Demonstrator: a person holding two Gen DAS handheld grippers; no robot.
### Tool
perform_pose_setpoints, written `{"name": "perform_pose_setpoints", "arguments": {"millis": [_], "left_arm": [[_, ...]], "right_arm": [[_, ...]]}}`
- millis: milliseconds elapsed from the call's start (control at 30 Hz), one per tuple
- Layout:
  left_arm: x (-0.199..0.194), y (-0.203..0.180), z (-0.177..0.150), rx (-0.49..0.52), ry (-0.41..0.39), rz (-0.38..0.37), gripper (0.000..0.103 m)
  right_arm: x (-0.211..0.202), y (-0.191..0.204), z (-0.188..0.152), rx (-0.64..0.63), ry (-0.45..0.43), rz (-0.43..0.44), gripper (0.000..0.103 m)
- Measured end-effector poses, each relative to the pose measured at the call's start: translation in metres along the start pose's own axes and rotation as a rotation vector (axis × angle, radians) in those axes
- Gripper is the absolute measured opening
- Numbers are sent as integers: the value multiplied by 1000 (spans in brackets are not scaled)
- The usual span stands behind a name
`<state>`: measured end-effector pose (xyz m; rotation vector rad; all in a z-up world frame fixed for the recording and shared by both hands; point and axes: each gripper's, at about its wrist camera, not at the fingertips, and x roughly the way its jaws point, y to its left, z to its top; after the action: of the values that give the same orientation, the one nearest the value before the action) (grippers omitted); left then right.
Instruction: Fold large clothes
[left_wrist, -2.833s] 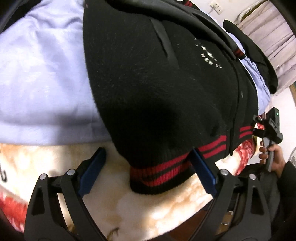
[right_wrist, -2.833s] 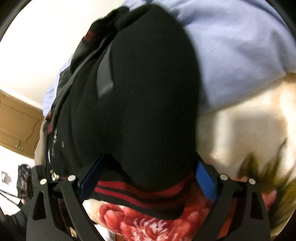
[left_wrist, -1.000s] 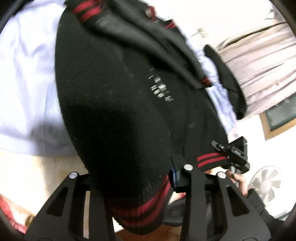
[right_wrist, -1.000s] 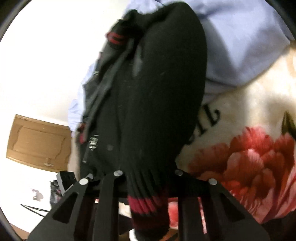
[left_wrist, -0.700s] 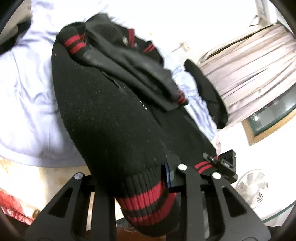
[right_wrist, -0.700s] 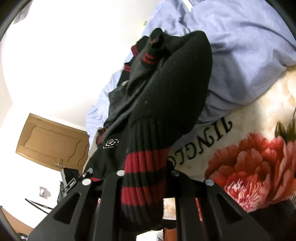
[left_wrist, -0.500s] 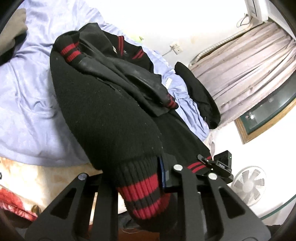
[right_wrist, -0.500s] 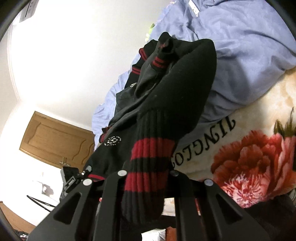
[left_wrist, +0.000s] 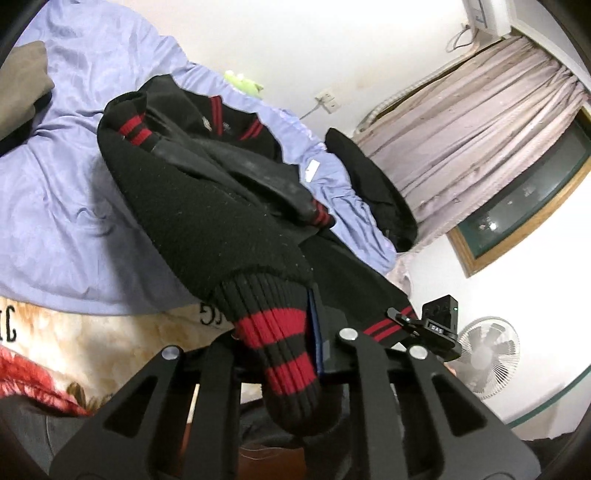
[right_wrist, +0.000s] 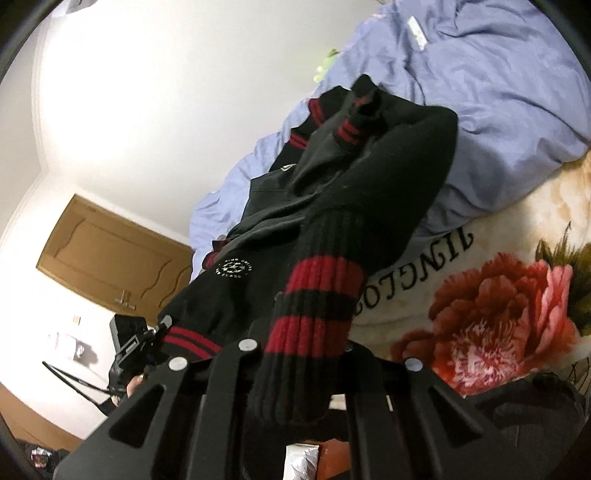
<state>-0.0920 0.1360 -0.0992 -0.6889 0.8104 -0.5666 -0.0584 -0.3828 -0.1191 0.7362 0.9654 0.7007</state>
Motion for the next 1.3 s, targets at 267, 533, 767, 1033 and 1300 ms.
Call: {"name": "perform_pose_setpoints", "arguments": {"millis": [267, 533, 767, 1033, 1300], "left_arm": [[-51, -26, -35, 17, -2, -103, 8], [-56, -4, -52, -91, -23, -102, 8], [-49, -6, 9, -116, -112, -147, 8], [-27, -22, 100, -103, -174, -153, 8], [35, 19, 192, -179, -210, -88, 9]], "right_arm": [[-47, 21, -54, -34, 31, 26, 10], [-53, 11, -72, 79, -34, 92, 10], [-51, 42, -1, 75, -139, 148, 10], [-26, 75, 97, 54, -186, 151, 10], [51, 58, 208, 114, -169, 86, 10]]}}
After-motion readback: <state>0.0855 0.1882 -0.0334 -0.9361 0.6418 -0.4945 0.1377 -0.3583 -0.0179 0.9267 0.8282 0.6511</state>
